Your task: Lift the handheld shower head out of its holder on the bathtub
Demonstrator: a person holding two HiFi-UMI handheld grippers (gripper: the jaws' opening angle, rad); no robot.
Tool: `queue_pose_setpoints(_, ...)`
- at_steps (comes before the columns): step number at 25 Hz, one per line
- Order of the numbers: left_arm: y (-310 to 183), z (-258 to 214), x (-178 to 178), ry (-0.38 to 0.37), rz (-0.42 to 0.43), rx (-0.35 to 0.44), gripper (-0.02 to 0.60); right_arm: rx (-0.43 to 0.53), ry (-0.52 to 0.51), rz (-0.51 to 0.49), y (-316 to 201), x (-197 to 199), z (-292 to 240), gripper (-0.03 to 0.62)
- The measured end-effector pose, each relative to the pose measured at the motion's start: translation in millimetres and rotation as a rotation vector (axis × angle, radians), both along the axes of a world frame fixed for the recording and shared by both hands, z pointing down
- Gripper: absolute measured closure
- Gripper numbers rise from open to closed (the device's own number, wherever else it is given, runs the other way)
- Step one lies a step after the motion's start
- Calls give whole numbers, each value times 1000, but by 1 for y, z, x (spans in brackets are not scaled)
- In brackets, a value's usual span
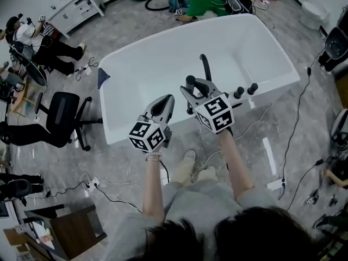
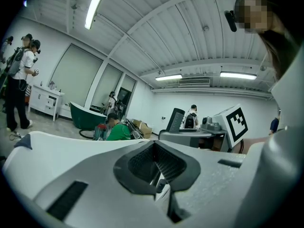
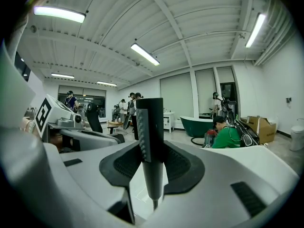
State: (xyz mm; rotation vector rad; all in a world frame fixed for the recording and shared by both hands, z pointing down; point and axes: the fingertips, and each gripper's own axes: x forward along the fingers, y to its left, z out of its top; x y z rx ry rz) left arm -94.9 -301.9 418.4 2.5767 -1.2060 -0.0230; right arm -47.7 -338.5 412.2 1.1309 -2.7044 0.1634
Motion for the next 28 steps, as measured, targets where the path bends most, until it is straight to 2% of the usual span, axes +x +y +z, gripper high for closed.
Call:
queue_pose_setpoints(9, 9, -30, 15, -53, 53, 56, 577, 37, -47, 7, 12, 19, -40, 462)
queue_pose_setpoints(28, 36, -113, 44, -89, 135, 239, 577, 143, -133, 37, 45, 54, -122, 462)
